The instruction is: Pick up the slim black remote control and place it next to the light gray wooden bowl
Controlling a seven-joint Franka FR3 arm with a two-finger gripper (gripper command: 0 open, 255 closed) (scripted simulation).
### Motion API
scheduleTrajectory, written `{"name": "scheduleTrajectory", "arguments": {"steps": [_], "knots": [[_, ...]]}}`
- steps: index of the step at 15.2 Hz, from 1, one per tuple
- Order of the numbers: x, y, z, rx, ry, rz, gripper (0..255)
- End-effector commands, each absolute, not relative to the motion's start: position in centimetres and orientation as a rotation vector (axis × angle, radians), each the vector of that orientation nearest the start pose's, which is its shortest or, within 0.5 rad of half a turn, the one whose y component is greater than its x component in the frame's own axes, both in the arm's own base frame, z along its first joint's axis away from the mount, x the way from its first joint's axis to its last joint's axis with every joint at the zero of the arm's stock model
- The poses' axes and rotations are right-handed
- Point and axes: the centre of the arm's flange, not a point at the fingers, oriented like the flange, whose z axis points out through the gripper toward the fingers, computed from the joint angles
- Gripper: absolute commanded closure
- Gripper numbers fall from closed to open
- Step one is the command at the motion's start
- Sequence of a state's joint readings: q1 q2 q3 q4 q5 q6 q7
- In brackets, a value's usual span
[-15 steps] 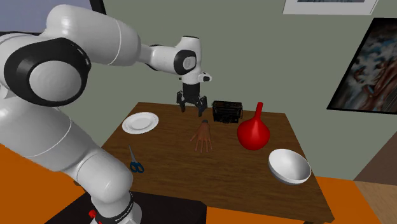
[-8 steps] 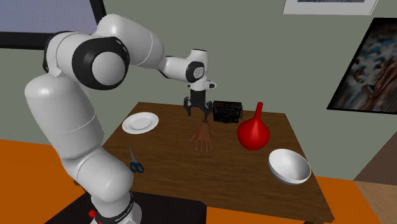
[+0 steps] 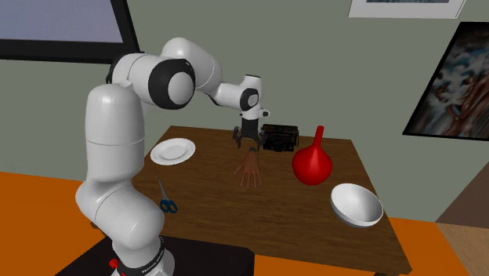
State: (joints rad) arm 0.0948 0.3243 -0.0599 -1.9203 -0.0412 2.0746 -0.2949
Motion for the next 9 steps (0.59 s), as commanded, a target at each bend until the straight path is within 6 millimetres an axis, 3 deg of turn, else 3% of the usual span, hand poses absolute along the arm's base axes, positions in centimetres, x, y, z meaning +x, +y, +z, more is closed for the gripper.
{"name": "scheduleTrajectory", "arguments": {"steps": [1, 8, 9], "knots": [[62.0, 2.5, 29.0, -3.098, -0.603, 0.295, 0], [67.9, 5.3, 21.8, -3.051, -0.755, 0.356, 0], [68.1, 5.4, 21.5, -3.049, -0.761, 0.358, 0]]}}
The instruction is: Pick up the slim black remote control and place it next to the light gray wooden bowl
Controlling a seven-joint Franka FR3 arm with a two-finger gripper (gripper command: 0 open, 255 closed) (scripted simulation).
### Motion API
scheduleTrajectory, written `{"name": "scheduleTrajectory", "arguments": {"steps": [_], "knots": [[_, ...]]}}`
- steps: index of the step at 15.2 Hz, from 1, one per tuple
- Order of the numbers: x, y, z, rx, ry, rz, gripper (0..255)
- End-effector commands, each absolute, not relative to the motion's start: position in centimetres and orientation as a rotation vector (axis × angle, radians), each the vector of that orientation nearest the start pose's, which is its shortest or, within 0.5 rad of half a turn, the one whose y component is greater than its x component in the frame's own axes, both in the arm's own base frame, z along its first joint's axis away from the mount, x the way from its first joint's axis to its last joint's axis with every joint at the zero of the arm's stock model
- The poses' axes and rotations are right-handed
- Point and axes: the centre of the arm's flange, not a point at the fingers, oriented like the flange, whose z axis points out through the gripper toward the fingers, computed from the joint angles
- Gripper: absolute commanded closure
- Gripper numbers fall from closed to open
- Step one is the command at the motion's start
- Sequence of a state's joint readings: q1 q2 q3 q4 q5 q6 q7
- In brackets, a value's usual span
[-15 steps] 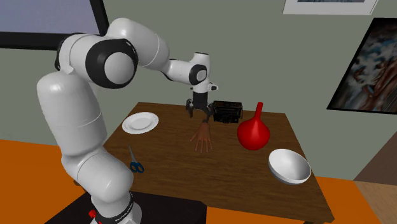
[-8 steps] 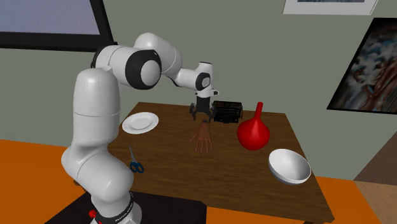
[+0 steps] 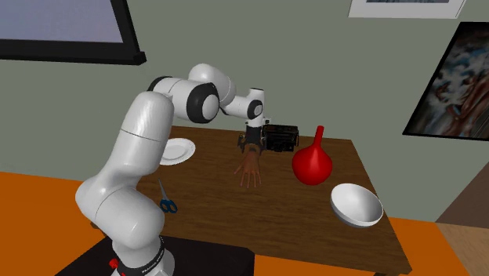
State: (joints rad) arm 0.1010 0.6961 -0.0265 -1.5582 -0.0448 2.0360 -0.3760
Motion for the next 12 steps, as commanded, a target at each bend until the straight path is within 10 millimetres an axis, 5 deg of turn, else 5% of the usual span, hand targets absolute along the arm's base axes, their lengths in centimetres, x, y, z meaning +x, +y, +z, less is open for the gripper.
{"name": "scheduleTrajectory", "arguments": {"steps": [1, 7, 12], "knots": [[68.0, 5.4, 21.0, -3.049, -0.761, 0.358, 0], [67.3, 5.1, 17.6, -3.049, -0.761, 0.358, 0], [67.3, 5.1, 17.6, -3.049, -0.761, 0.358, 0]]}}
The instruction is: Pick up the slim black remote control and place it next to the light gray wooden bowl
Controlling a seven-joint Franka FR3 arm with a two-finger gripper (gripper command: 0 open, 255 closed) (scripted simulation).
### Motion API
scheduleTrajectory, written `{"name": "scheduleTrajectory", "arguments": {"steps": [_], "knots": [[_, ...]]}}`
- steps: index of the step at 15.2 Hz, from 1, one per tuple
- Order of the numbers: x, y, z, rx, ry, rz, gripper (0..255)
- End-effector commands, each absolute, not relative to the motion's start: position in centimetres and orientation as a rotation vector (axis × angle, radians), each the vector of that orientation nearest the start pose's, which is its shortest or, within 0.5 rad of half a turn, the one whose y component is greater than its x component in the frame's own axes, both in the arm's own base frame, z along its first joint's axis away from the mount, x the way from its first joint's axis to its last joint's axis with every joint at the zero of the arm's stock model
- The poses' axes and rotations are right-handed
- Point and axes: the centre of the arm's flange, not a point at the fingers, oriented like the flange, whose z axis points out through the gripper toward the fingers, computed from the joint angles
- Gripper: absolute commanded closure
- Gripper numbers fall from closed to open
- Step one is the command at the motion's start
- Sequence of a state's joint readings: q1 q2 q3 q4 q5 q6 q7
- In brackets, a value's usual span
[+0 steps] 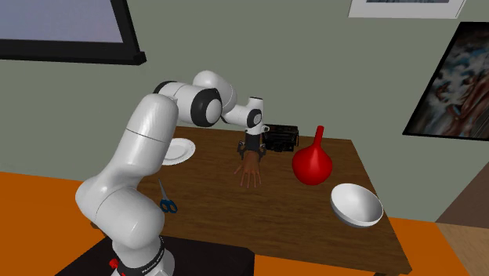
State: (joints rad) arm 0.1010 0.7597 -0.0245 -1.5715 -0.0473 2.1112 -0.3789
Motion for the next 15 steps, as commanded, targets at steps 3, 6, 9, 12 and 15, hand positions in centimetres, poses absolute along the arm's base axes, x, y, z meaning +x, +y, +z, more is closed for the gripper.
{"name": "scheduleTrajectory", "arguments": {"steps": [3, 6, 9, 12, 15], "knots": [[67.3, 5.1, 17.6, -3.049, -0.761, 0.358, 0], [67.3, 5.1, 17.6, -3.049, -0.761, 0.358, 255], [67.3, 5.2, 17.7, -3.049, -0.761, 0.358, 255], [67.4, 5.2, 17.6, -3.049, -0.760, 0.358, 255], [67.3, 5.1, 18.7, -3.049, -0.761, 0.358, 255]]}}
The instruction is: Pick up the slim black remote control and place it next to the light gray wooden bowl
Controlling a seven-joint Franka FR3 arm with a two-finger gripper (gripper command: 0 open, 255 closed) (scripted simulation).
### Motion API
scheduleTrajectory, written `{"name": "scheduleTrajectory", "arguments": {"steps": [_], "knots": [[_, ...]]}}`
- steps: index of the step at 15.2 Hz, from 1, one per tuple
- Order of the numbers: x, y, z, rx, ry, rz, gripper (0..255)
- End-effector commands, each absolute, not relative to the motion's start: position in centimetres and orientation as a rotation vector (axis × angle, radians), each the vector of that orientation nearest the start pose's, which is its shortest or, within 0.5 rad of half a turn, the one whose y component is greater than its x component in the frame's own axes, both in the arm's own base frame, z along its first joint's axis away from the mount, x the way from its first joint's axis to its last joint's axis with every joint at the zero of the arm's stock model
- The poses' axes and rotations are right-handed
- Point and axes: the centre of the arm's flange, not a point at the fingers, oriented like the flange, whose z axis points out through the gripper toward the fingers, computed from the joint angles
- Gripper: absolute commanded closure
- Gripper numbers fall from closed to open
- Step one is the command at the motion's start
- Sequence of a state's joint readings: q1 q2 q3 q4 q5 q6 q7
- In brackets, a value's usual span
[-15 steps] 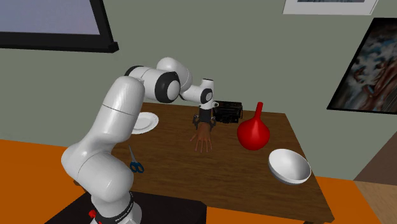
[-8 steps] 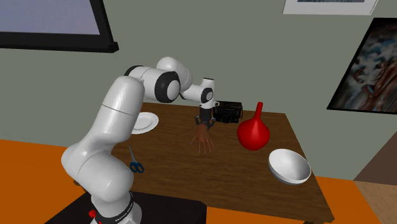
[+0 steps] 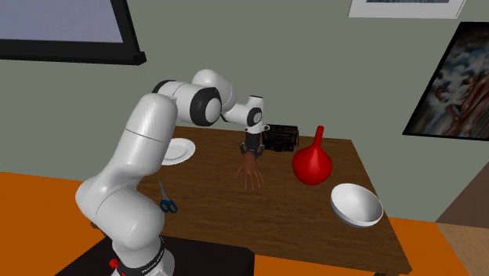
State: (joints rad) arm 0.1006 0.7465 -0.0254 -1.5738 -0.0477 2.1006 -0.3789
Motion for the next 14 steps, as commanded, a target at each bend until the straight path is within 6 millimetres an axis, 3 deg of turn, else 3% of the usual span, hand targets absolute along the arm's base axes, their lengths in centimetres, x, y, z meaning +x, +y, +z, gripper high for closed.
{"name": "scheduleTrajectory", "arguments": {"steps": [1, 14], "knots": [[67.3, 5.1, 19.2, -3.049, -0.761, 0.358, 255], [67.3, 5.1, 26.1, -3.049, -0.761, 0.358, 255]]}}
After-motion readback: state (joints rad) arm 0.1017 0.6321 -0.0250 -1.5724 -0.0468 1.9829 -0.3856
